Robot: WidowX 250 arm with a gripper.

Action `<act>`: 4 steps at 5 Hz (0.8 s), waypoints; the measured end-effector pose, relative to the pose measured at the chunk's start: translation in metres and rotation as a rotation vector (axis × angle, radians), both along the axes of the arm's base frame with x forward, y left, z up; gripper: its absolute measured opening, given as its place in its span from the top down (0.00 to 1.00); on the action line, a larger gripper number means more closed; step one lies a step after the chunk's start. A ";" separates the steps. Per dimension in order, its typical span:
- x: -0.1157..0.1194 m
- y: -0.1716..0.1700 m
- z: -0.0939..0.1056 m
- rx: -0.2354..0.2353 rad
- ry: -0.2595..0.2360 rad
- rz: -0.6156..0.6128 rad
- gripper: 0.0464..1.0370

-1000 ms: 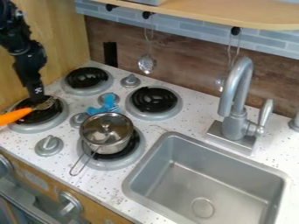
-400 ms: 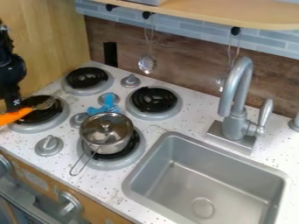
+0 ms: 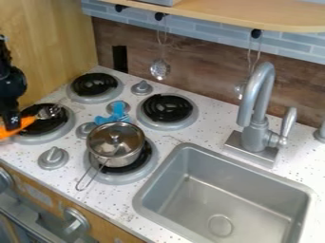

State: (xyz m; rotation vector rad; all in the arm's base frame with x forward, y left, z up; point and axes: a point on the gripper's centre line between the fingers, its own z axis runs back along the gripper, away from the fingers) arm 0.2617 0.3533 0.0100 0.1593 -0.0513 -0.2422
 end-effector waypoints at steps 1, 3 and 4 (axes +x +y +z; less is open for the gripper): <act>-0.001 -0.006 -0.002 -0.034 -0.006 -0.013 0.03; -0.002 -0.010 -0.012 -0.038 -0.021 0.010 0.35; -0.002 -0.011 -0.015 -0.029 -0.023 0.006 0.57</act>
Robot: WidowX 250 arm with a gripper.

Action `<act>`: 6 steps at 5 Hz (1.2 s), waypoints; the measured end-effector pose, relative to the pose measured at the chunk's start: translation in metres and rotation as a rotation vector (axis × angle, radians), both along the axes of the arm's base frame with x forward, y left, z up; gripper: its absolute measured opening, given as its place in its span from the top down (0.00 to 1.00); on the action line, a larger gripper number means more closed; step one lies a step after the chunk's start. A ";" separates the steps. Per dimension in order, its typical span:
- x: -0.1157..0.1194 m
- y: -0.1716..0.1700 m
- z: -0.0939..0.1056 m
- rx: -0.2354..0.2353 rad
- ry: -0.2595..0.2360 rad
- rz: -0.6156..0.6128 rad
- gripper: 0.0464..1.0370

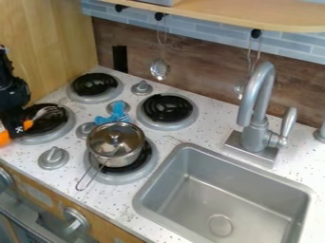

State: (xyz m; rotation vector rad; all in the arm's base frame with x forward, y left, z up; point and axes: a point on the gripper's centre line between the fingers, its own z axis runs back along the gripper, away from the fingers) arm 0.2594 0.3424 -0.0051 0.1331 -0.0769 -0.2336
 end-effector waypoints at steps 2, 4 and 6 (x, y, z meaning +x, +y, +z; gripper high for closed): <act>-0.004 0.001 -0.002 0.040 0.002 -0.010 0.66; 0.012 -0.021 0.019 0.022 -0.158 -0.060 0.66; 0.033 -0.080 0.071 0.013 -0.312 -0.177 0.66</act>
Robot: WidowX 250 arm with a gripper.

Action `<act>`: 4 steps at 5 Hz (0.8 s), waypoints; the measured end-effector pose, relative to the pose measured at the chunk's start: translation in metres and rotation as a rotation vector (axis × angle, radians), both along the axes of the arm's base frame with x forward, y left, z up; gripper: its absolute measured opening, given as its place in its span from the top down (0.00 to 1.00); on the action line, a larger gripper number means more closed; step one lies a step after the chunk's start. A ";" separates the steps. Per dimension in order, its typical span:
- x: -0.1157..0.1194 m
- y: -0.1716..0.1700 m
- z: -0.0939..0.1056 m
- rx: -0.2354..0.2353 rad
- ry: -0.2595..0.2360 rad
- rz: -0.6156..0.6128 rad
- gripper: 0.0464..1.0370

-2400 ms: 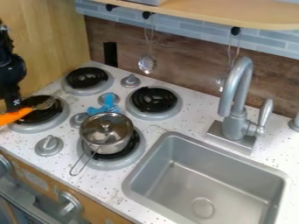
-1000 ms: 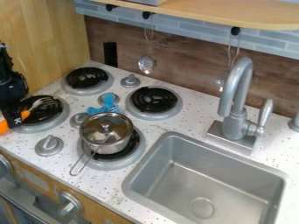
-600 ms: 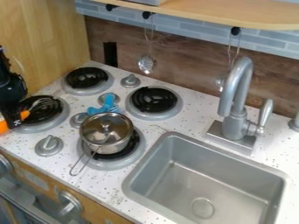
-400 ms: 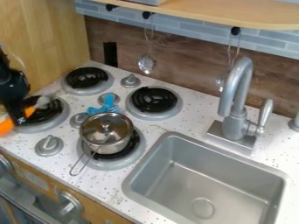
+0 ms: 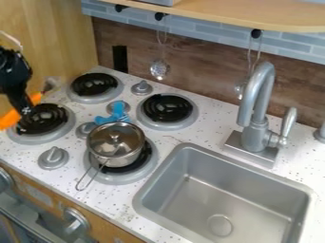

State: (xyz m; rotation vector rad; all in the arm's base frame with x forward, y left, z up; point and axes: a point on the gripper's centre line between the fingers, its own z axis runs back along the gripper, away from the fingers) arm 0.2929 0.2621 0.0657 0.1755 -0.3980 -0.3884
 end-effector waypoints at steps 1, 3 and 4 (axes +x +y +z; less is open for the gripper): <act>0.012 -0.040 0.011 0.017 -0.020 -0.090 0.66; 0.045 -0.122 0.003 0.071 -0.009 -0.215 0.66; 0.072 -0.161 0.016 0.101 -0.028 -0.246 0.66</act>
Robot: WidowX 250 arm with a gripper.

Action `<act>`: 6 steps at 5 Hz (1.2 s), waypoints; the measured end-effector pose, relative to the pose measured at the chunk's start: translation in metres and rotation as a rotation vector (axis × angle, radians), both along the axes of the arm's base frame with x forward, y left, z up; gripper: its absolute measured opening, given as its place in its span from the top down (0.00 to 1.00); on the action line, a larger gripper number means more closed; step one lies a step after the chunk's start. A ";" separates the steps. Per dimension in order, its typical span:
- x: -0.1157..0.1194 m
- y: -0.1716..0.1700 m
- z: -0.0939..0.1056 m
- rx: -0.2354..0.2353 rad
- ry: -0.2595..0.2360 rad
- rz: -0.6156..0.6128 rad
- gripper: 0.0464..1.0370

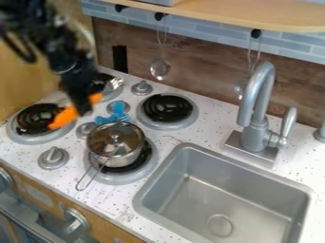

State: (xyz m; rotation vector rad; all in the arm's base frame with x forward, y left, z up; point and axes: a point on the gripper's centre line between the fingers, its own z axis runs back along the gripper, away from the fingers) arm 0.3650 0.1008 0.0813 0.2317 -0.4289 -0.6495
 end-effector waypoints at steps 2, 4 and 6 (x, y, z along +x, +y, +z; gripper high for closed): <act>0.042 -0.058 0.019 0.026 -0.034 -0.053 0.66; 0.069 -0.113 0.006 0.044 -0.023 -0.155 0.66; 0.081 -0.135 -0.025 0.053 -0.035 -0.225 0.66</act>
